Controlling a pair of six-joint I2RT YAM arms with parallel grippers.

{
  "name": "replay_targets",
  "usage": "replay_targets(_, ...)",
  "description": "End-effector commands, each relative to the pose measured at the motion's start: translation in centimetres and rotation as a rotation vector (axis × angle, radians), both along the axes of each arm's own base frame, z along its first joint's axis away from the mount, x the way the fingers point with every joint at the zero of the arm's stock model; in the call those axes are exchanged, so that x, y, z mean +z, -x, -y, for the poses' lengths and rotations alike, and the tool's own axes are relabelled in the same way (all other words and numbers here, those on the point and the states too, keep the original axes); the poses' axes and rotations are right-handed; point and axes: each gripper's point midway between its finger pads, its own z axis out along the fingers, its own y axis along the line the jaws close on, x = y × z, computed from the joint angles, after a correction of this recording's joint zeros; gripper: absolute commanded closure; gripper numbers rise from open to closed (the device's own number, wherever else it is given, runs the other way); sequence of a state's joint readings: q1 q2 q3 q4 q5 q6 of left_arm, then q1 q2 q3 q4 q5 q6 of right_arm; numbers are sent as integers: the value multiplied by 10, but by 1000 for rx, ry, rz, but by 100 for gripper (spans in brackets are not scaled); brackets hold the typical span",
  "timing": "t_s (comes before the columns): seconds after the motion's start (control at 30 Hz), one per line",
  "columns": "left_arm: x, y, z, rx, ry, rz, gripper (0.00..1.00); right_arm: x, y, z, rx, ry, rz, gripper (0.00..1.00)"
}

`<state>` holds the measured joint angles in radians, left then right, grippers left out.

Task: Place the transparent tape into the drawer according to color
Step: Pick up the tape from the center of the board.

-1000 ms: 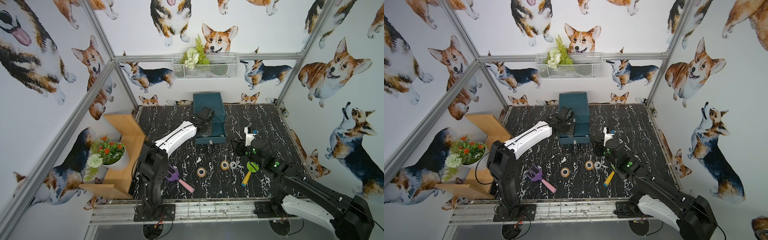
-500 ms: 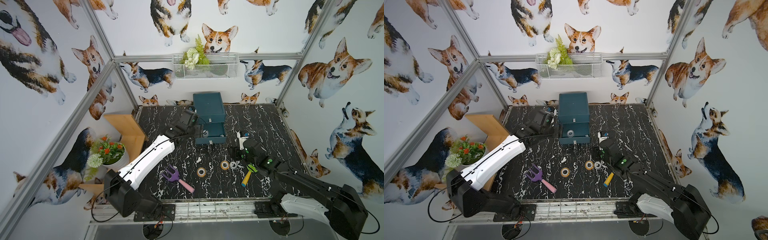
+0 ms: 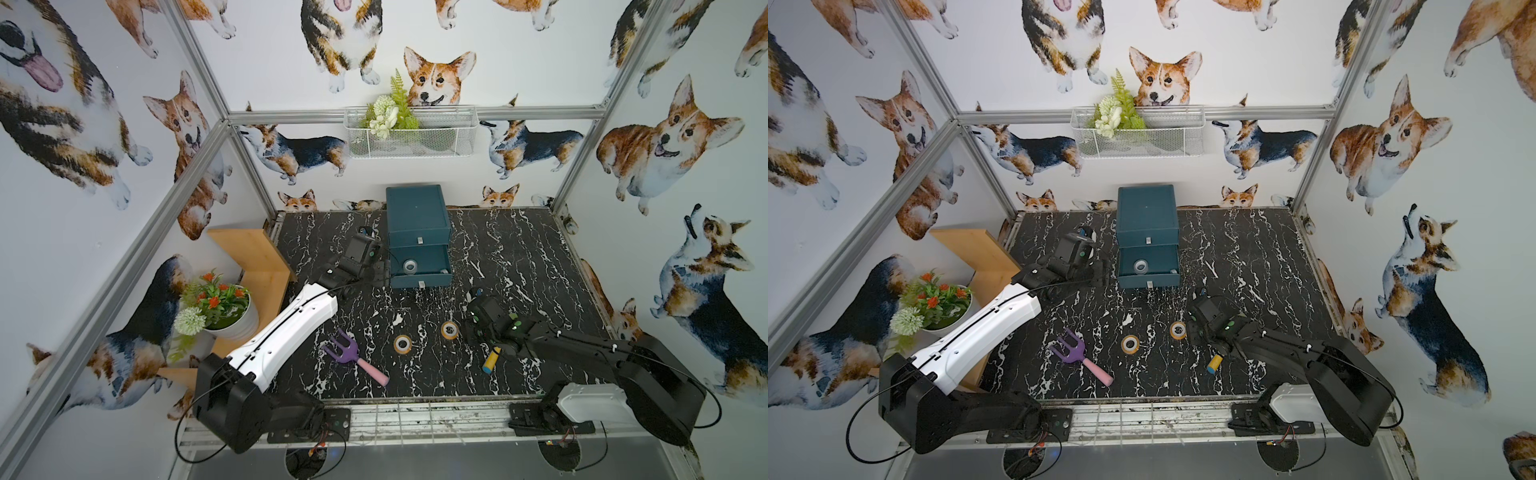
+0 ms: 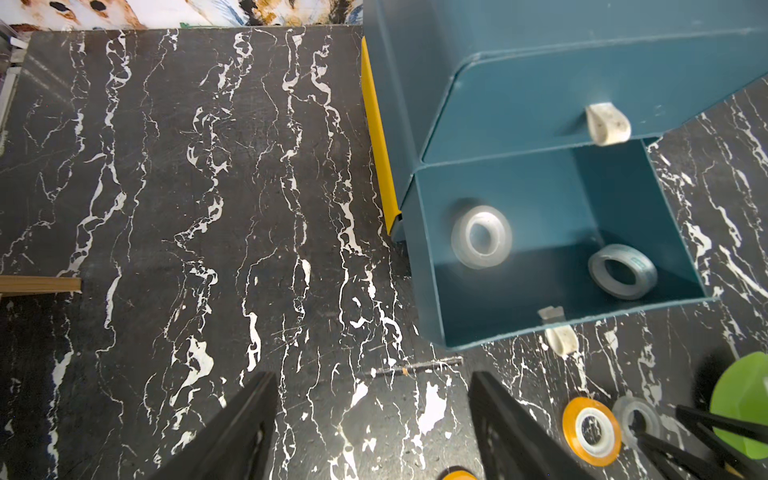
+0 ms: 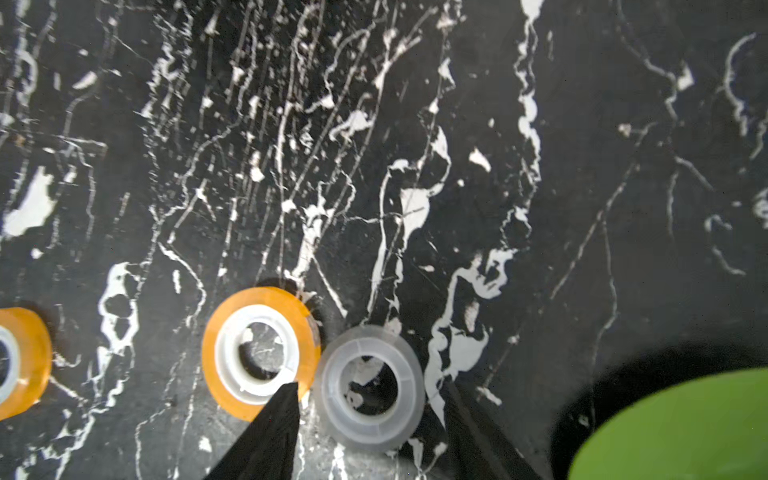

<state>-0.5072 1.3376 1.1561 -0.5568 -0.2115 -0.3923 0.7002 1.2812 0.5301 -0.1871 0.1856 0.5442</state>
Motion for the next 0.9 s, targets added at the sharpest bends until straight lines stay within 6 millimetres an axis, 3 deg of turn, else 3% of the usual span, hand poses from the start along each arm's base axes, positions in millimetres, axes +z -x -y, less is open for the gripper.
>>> replay_targets(0.0, 2, -4, 0, -5, 6, 22, 22, -9, 7, 6, -18, 15, -29, 39)
replay_targets(0.17, -1, -5, -1, -5, 16, 19, 22, -3, 11, 0, 14, -6, -11, 38)
replay_targets(0.57, -8, -7, 0, -9, 26, 0, 22, -21, 14, 5, 25, 77, -57, 39)
replay_targets(0.87, -11, -8, 0, -9, 28, -8, 22, -25, 11, 8, -1, 93, -58, 53)
